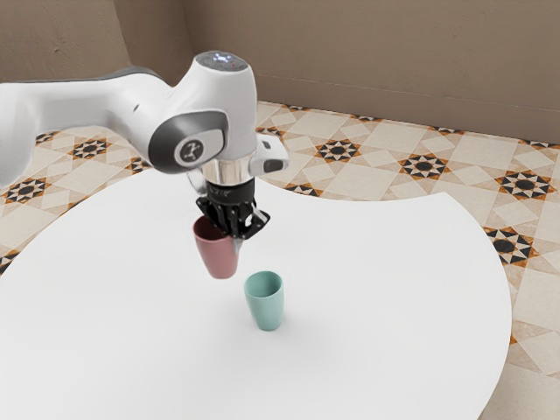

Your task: Place the left cup onto the right cup

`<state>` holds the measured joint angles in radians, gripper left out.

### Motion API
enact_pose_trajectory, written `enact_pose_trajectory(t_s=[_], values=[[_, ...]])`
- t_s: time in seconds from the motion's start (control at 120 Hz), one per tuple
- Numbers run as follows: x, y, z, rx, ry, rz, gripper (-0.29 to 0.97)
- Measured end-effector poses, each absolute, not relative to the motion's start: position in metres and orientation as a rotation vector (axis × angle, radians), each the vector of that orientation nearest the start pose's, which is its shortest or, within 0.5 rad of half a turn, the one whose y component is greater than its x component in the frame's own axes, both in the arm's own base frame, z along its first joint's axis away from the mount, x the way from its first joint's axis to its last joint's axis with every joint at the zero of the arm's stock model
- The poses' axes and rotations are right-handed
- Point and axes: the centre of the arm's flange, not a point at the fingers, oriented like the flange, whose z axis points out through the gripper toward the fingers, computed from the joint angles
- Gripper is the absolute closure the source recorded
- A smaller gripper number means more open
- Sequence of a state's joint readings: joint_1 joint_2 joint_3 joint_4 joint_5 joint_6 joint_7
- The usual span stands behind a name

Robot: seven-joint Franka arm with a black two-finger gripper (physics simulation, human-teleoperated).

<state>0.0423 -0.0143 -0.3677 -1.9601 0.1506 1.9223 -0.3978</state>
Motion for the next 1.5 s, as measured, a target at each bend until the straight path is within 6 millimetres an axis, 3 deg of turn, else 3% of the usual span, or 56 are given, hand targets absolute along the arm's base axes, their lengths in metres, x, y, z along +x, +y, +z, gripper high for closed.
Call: enact_pose_trajectory(t_s=[0.267, 0.475, 0.858, 1.5], values=[[0.537, -0.218, 0.485, -3.036, -0.026, -0.074, 0.78], [0.564, -0.198, 0.484, -3.051, -0.158, -0.072, 0.78], [0.573, -0.199, 0.458, -3.051, -0.231, -0.007, 0.78], [0.585, -0.198, 0.432, -3.055, -0.301, 0.032, 0.78]])
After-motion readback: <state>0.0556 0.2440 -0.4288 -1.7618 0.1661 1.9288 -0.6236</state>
